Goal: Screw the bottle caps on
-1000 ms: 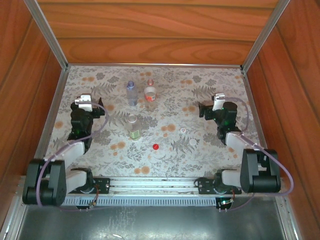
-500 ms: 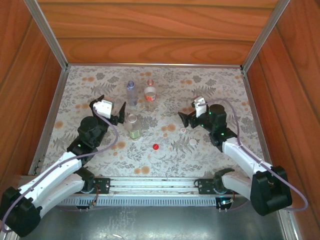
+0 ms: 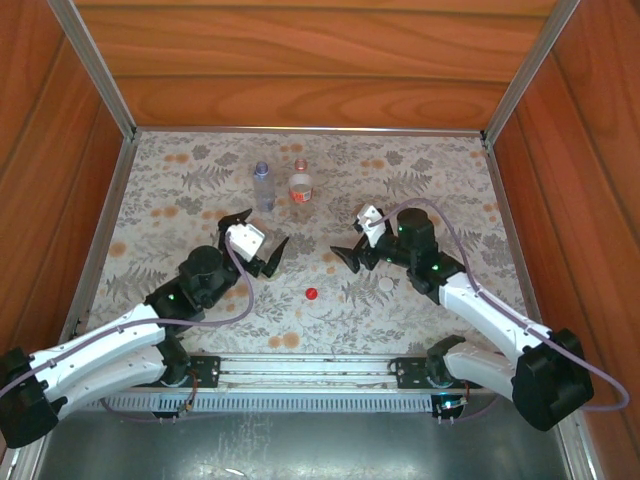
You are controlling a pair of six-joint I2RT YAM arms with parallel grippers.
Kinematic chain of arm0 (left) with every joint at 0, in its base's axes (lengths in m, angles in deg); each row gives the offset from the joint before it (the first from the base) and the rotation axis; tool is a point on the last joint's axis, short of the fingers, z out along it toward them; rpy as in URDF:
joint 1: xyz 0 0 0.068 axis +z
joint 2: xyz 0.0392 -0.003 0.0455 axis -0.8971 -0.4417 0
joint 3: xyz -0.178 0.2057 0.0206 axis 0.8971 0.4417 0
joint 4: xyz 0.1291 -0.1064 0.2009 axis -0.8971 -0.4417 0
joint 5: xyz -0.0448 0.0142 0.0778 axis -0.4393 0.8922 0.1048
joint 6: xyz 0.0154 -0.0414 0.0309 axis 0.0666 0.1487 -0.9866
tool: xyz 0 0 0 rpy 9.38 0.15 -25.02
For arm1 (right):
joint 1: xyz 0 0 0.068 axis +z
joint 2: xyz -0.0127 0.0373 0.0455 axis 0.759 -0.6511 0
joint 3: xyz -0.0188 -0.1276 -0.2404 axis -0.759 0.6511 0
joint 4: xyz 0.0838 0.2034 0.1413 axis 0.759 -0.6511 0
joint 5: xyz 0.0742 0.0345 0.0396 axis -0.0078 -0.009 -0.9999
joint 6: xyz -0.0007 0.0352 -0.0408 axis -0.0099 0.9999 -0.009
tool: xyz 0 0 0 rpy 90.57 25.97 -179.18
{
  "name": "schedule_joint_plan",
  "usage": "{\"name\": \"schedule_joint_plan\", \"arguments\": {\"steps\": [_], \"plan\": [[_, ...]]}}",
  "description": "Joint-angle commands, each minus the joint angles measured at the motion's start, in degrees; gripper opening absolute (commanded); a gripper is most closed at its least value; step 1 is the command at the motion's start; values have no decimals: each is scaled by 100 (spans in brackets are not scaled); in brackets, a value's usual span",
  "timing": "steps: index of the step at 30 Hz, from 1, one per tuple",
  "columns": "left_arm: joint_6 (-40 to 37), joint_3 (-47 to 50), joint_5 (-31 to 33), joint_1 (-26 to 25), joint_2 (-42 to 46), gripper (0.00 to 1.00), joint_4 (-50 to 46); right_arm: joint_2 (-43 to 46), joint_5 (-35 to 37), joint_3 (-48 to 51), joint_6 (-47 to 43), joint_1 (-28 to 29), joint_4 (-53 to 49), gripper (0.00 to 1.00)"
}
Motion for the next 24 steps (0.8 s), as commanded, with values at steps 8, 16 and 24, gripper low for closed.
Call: {"name": "schedule_joint_plan", "arguments": {"steps": [8,16,24], "plan": [[554,690,3,46,-15,100,324,-301,-152,-299,-152,79,-37,100],[1070,1026,-374,485,-366,100,820,-462,-198,-417,-108,123,9,100],[1171,1502,-955,799,-717,100,1699,-589,-162,-483,-73,156,30,100]]}}
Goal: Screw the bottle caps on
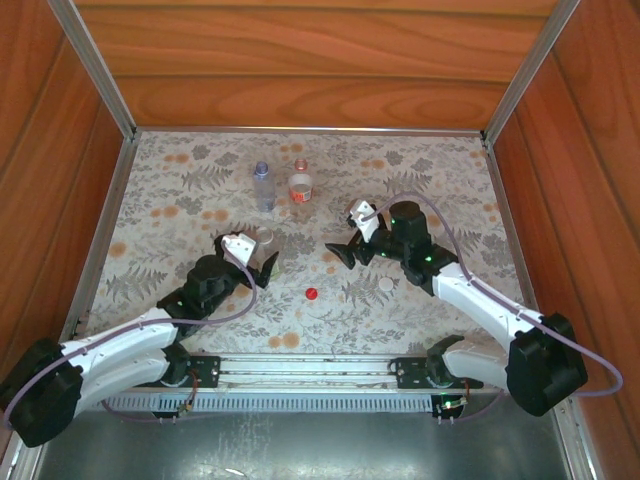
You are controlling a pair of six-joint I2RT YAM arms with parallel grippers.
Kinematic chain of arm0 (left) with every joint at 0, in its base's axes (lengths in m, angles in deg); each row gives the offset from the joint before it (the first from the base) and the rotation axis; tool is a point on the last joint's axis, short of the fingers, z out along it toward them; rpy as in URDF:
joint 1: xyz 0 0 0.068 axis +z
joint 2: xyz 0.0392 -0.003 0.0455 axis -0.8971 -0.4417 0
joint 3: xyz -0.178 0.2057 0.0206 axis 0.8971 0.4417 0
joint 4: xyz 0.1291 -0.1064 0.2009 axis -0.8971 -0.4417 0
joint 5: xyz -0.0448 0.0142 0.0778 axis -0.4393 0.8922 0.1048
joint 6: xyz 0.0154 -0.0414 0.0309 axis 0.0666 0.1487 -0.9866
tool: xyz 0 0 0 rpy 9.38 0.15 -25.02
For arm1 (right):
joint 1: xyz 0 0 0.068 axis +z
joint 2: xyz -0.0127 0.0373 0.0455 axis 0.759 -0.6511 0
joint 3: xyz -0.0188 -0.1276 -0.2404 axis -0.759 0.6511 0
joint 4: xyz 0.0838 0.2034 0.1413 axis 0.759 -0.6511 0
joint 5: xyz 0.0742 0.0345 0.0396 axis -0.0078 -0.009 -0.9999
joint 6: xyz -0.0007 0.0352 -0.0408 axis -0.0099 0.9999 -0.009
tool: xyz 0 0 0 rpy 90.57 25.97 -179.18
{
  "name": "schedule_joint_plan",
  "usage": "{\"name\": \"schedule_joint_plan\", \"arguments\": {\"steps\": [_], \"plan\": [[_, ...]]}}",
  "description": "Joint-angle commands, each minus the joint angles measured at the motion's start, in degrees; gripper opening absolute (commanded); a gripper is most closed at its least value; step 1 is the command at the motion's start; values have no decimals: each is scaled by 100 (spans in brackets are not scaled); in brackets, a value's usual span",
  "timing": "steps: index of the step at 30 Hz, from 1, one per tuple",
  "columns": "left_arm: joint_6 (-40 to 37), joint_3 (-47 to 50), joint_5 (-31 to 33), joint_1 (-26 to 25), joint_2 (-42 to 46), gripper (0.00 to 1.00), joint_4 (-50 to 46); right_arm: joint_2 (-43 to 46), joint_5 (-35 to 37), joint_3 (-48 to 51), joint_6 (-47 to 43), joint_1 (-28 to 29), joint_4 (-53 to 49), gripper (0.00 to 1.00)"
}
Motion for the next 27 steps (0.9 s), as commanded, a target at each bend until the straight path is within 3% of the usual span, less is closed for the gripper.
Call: {"name": "schedule_joint_plan", "arguments": {"steps": [1,11,27], "plan": [[135,191,-404,77,-180,100,730,-129,-95,-156,-10,72,48,100],[104,557,-941,315,-780,100,1655,-440,-126,-347,24,166,116,100],[-73,423,-1654,682,-1687,95,2293,-596,-64,-493,52,328,99,100]]}}
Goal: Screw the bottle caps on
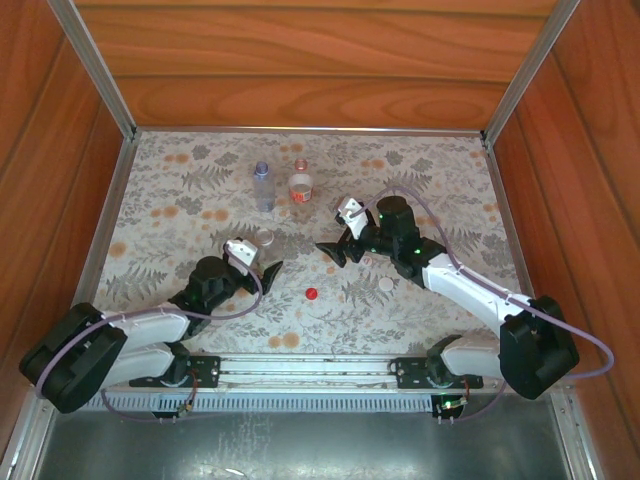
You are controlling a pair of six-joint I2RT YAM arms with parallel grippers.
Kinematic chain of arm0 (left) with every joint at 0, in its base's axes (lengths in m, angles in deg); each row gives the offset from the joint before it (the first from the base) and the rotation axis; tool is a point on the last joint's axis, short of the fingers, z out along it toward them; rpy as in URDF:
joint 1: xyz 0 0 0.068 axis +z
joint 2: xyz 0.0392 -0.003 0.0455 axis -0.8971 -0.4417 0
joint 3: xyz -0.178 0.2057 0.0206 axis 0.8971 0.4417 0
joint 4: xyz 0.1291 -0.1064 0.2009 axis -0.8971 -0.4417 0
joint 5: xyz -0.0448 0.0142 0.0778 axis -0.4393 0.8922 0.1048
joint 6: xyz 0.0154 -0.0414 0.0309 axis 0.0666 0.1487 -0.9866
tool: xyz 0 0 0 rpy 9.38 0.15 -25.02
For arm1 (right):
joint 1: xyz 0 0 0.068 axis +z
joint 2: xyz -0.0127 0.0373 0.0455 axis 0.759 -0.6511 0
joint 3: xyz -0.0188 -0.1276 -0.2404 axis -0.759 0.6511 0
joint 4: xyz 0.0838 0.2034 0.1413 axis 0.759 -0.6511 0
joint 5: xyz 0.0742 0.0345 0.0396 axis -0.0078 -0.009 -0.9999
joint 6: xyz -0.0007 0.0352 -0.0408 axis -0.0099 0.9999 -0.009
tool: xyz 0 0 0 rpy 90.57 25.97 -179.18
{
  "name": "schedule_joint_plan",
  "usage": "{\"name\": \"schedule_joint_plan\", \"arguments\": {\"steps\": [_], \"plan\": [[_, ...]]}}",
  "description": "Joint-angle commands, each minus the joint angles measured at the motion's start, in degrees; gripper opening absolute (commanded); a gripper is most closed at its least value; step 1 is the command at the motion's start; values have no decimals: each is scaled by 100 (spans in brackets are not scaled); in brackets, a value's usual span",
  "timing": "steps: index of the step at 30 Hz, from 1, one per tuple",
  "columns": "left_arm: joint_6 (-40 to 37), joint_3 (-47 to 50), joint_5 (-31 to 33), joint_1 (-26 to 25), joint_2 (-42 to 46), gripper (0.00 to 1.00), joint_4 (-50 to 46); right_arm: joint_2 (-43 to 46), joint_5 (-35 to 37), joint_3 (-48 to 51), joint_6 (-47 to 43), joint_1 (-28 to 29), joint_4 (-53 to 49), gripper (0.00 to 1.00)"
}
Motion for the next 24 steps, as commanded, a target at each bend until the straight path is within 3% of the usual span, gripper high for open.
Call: {"name": "schedule_joint_plan", "arguments": {"steps": [1,7,17,24], "plan": [[-102,-142,-269,56,-229,95,369,-61,-28,-131,28,71,55,100],[-86,-286,-564,70,-630,88,564,-52,43,-140,28,91,12,100],[-102,-369,-742,67,-736,64,632,-39,96,-87,90,103,47,100],[-120,-709,-1101,42,-974,64,624,76,148,8,192,98,123,100]]}}
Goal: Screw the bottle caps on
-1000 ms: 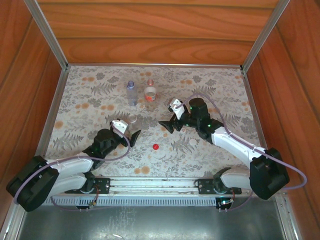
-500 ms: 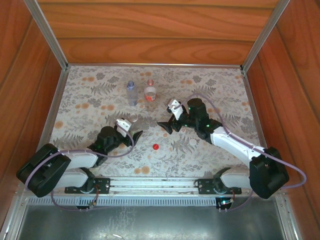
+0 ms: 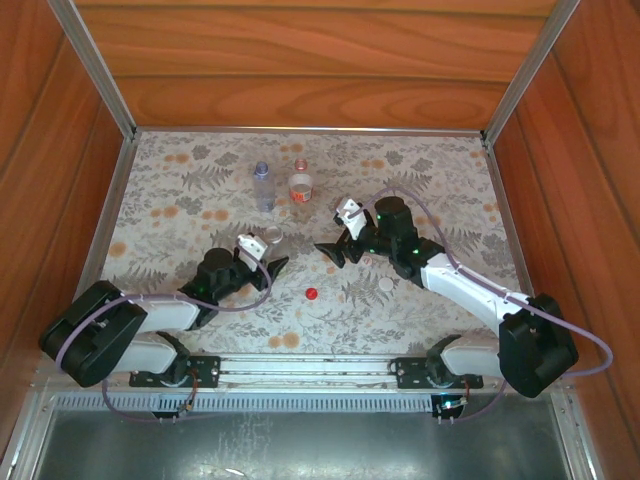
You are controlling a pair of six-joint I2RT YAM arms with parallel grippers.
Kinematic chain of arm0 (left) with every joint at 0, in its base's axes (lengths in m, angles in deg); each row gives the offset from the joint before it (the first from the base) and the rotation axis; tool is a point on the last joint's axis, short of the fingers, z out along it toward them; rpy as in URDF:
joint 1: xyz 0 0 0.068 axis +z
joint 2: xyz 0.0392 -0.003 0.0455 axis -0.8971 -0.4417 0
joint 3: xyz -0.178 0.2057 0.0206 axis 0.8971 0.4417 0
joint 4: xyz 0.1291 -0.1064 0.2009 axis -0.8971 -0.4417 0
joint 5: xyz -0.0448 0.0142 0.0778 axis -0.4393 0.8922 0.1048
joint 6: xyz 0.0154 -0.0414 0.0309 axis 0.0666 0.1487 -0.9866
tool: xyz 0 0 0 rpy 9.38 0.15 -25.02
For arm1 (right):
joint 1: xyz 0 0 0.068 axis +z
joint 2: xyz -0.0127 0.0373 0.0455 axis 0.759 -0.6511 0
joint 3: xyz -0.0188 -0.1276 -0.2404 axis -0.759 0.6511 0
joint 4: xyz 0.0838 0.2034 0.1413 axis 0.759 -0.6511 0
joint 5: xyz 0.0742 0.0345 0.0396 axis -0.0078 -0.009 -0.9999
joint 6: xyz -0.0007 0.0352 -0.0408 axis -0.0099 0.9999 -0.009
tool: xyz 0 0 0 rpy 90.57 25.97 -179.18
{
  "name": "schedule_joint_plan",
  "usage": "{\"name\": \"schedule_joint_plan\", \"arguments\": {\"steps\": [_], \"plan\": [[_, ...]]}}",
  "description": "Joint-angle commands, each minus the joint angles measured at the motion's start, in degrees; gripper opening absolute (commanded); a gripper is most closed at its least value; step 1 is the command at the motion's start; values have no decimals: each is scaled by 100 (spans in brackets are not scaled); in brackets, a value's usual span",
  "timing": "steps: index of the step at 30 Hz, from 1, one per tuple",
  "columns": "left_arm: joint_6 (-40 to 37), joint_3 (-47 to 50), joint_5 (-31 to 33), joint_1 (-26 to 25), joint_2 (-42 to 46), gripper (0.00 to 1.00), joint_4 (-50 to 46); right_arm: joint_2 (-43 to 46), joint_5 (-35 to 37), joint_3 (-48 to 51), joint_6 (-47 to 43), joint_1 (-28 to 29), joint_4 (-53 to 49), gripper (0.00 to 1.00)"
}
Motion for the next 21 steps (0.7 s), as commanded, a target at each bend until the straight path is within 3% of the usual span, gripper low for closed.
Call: {"name": "schedule_joint_plan", "arguments": {"steps": [1,21], "plan": [[-47,-313,-371,14,-169,64,190,164,51,62,172,34,144,100],[-264,-2131,-1909,-311,-2306,63,449,2109,1637,1261,943,19,-395,100]]}}
